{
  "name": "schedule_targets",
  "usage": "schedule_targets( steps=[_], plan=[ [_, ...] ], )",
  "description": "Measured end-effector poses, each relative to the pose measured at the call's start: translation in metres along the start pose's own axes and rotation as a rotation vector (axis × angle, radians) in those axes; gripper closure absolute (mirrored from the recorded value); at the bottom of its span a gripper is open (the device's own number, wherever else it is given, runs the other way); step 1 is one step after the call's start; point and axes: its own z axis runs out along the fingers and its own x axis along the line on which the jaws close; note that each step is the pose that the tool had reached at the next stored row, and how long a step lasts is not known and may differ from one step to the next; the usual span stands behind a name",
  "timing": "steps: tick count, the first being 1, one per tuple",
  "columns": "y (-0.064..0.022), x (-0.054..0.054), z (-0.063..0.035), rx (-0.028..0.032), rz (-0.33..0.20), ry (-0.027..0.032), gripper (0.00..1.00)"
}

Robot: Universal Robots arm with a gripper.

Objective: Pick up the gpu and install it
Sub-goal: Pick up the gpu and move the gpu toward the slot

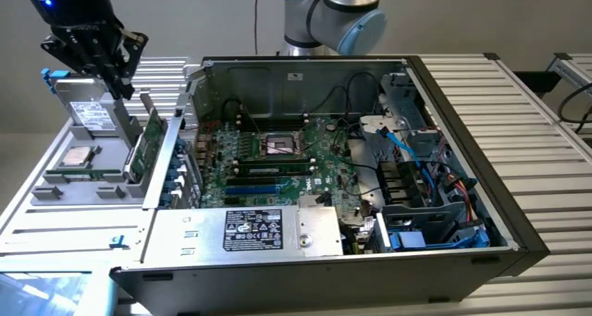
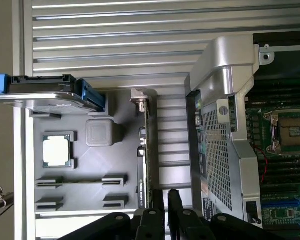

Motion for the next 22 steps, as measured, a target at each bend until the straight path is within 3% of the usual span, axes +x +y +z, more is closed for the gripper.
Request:
schedule_targets(
  steps=[1,2,6,7,13,22],
  plan=[
    [0.0000,0.000,0.0000,0.0000,0.000,0.0000,0.81],
    [0.0000,0.000,0.0000,0.0000,0.000,0.0000,0.68],
    [-0.0002,0.001,0.0022,-0.0001,0.000,-0.0002,0.63],
    [-0.0004,0.003,0.0039,0.0000,0.000,-0.0002,0.56],
    [-0.0018,0.014,0.0145,-0.0001,0.000,-0.0003,0.56],
    [-0.0033,0.019,0.0307,0.0004,0.000,-0.0004,0.56]
  ],
)
